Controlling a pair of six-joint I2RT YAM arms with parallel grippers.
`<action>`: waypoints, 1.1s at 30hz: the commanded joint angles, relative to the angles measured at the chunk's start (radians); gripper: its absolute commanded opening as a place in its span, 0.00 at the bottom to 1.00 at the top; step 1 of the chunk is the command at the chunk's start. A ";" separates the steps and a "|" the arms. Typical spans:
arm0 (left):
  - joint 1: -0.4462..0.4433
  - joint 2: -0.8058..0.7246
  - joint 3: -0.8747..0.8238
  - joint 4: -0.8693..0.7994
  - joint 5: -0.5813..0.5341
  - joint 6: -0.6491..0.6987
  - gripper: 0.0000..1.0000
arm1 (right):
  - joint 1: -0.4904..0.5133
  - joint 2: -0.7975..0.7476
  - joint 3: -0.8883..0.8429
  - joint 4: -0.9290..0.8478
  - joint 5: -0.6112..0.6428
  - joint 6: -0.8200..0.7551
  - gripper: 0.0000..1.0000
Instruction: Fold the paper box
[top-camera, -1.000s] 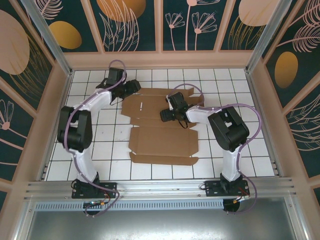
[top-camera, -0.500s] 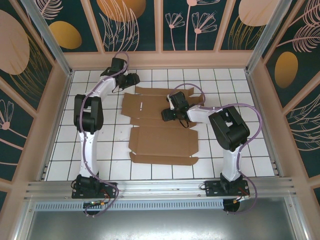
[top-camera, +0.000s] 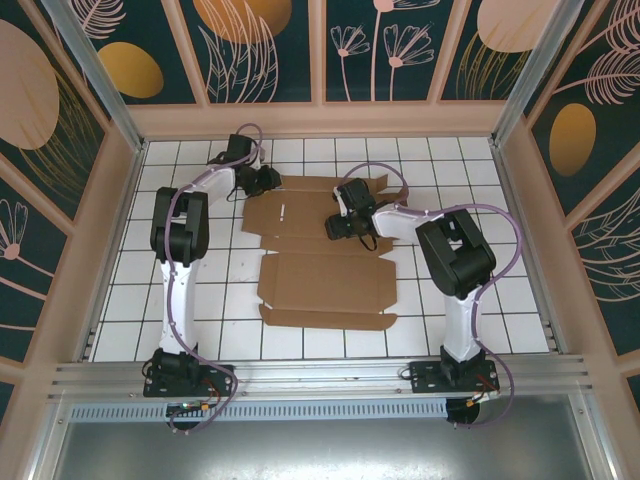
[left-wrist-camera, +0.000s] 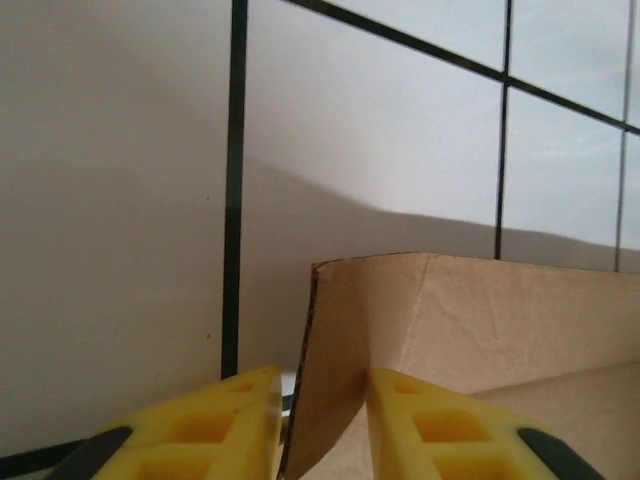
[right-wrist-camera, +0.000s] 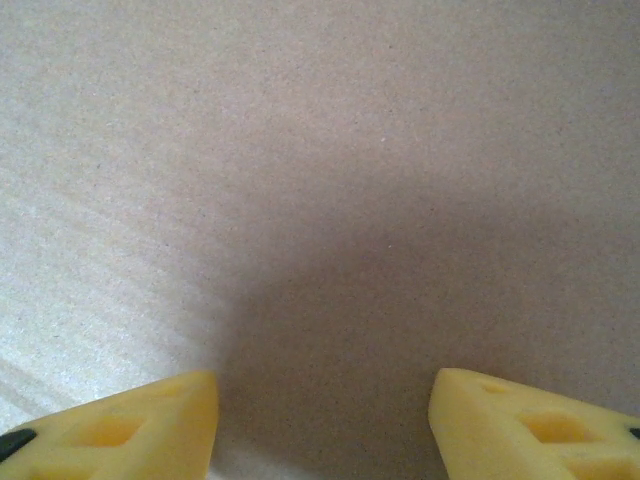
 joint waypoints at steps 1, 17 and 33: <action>-0.003 -0.049 -0.045 0.094 0.079 -0.041 0.27 | -0.013 0.101 0.000 -0.118 -0.030 -0.015 0.59; -0.036 -0.039 -0.012 0.176 0.112 -0.075 0.43 | -0.010 0.135 0.018 -0.147 -0.051 -0.018 0.56; -0.069 -0.016 0.012 0.125 0.099 -0.084 0.44 | -0.008 0.141 0.006 -0.154 -0.054 -0.038 0.55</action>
